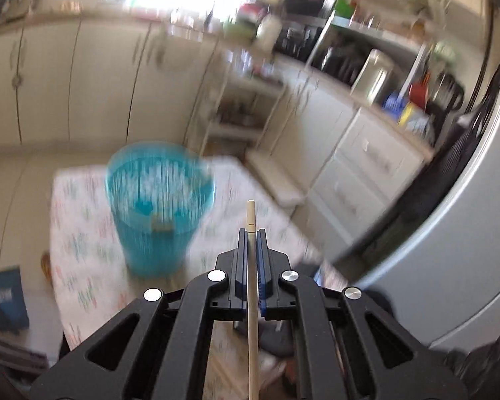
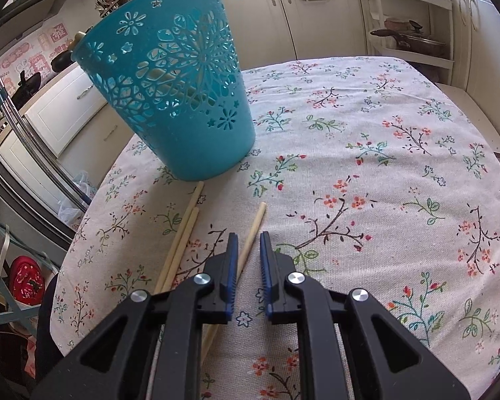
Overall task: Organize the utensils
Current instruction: 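Lift the stick with the left gripper and drop it into the bin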
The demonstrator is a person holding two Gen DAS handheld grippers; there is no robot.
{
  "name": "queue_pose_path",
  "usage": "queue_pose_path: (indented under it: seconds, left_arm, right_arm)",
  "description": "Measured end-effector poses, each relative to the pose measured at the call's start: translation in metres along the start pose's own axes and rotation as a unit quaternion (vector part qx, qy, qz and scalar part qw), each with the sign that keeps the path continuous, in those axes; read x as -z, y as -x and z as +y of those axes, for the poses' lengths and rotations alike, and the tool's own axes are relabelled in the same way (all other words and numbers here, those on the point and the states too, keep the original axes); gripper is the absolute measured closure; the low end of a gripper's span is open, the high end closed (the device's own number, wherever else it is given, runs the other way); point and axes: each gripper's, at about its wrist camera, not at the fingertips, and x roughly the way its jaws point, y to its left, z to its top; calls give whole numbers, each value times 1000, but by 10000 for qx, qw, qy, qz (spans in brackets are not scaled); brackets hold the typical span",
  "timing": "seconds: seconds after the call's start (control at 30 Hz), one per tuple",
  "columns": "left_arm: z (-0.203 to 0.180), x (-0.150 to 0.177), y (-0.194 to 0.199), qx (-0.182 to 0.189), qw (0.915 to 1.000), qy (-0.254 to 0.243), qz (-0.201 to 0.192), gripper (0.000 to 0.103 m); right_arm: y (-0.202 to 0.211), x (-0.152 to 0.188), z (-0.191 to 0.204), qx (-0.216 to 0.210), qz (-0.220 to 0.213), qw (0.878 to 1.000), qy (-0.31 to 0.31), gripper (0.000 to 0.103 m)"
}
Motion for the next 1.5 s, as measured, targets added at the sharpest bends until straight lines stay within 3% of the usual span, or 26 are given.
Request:
queue_pose_path:
  seconds: [0.13,0.27,0.47,0.67,1.0,1.5]
  left_arm:
    - [-2,-53,9,-253,9963,-101,-818,98]
    - [10,-92,5,-630,9860,-139,-1535,98]
    - [38,-116,-28,-1291,9720,-15,-1965,98]
    - [64,-116,-71,-1798,9619,196,-2048,98]
    - [76,-98,-87,-2063,9578,109,-1998,98]
    - [69,-61,-84,-2107,9656,-13,-1527,98]
  right_arm:
    - [1,0,-1,-19,-4,10000,-19,89]
    - [1,0,-4,-64,-7,10000,-65,89]
    - [2,-1,-12,-184,-1,9997,-161,89]
    - [2,-3,-19,-325,11,9991,-278,89]
    - [-1,-4,-23,-397,18,9986,-337,89]
    - [1,-2,-18,-359,8,9990,-258,88]
